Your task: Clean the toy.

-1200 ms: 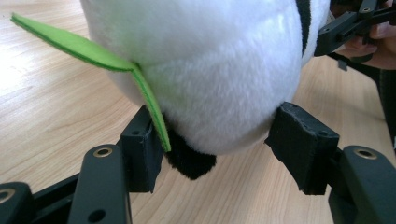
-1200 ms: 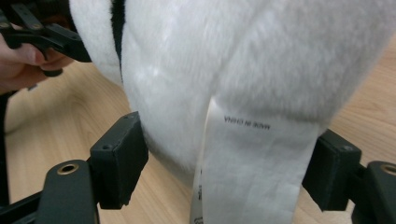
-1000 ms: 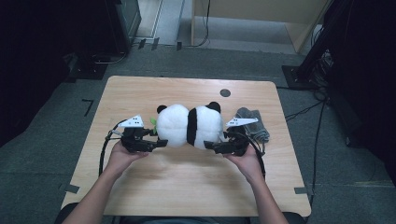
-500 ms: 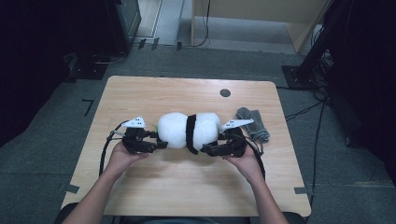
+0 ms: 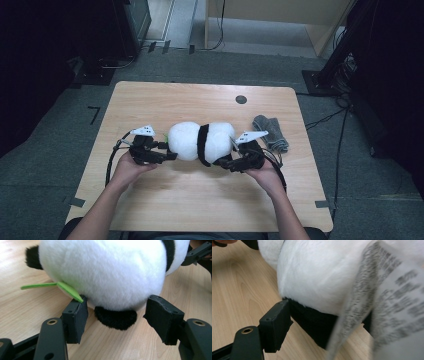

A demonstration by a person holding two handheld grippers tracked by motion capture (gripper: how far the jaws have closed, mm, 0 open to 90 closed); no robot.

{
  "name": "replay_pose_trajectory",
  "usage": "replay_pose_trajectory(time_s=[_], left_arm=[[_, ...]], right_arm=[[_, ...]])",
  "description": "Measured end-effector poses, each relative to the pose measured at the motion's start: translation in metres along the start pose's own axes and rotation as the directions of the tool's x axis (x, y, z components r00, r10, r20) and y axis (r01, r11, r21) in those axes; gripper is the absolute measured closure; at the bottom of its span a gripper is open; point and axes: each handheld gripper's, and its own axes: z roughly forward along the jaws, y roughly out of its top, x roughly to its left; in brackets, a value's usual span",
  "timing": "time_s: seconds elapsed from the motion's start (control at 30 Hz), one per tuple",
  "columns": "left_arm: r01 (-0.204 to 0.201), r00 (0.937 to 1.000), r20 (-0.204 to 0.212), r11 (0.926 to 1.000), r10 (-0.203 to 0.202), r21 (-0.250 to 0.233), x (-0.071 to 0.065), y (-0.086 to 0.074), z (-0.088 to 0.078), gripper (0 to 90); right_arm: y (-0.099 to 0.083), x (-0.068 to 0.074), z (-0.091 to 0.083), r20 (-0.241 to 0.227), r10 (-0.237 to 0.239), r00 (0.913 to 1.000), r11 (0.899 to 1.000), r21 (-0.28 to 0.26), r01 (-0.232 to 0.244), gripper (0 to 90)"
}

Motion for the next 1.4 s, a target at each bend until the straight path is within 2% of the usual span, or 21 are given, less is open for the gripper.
replay_pose_trajectory(time_s=[0.17,0.23,0.33,0.43,0.47,0.53,0.6,0.67,0.77,0.9,1.07,1.2,1.27,1.4], left_arm=[[0.021,0.9998,0.008,0.9987,-0.02,-0.047,0.004,0.0,-0.006,34.1],[0.014,0.9999,0.009,0.9979,-0.014,-0.063,0.003,0.001,-0.008,33.2],[0.009,0.9999,0.006,0.9976,-0.009,-0.068,0.003,0.001,-0.008,32.5],[0.009,1.0,0.003,0.997,-0.009,-0.076,0.002,0.003,-0.008,32.5],[0.01,0.9999,-0.004,0.9969,-0.01,-0.078,0.002,0.004,-0.008,32.5],[0.015,0.9996,-0.024,0.9975,-0.017,-0.069,0.002,0.007,-0.008,32.7],[0.015,0.9996,-0.022,0.996,-0.017,-0.088,0.003,0.009,-0.009,32.8],[-0.005,0.9991,-0.042,0.9956,0.001,-0.093,0.003,0.011,-0.009,32.7],[-0.021,0.9987,-0.048,0.9956,0.017,-0.091,0.002,0.014,-0.008,32.6],[-0.027,0.9988,-0.045,0.99,0.021,-0.138,0.0,0.019,-0.01,32.4],[-0.064,0.9964,-0.063,0.9914,0.057,-0.114,-0.002,0.029,-0.006,28.3],[-0.063,0.997,-0.05,0.9945,0.059,-0.084,0.001,0.032,0.002,23.1],[-0.073,0.9958,-0.06,0.9942,0.069,-0.078,0.002,0.034,0.005,19.6],[-0.065,0.9964,-0.058,0.9953,0.061,-0.071,0.006,0.036,0.009,13.1]], right_arm=[[-0.004,-0.004,-0.002,0.01,0.002,1.0,1.0,-0.021,-0.002,23.0],[-0.005,-0.005,-0.002,0.02,0.009,0.9998,1.0,-0.023,-0.009,22.9],[-0.007,-0.007,-0.005,0.021,0.009,0.9997,0.998,-0.059,-0.008,23.1],[-0.01,-0.009,-0.008,0.036,-0.014,0.9993,0.996,-0.091,0.017,23.0],[-0.011,-0.011,-0.008,0.022,-0.008,0.9997,0.995,-0.098,0.01,23.1],[-0.011,-0.012,-0.009,0.035,-0.011,0.9993,0.994,-0.105,0.014,23.0],[-0.012,-0.012,-0.01,0.04,-0.009,0.9992,0.993,-0.116,0.014,23.0],[-0.012,-0.014,-0.011,0.044,-0.008,0.999,0.994,-0.113,0.013,22.5],[-0.014,-0.017,-0.012,0.045,0.002,0.999,0.995,-0.104,0.002,22.4],[-0.015,-0.02,-0.016,0.059,0.006,0.9982,0.996,-0.095,0.0,22.5],[-0.017,-0.026,-0.025,0.037,0.036,0.9986,0.993,-0.112,-0.032,22.7],[-0.02,-0.03,-0.031,0.053,0.046,0.9976,0.99,-0.134,-0.039,22.7],[-0.023,-0.034,-0.034,0.066,0.06,0.996,0.989,-0.136,-0.051,22.7],[-0.026,-0.041,-0.039,0.074,0.084,0.9937,0.987,-0.144,-0.073,22.7]])
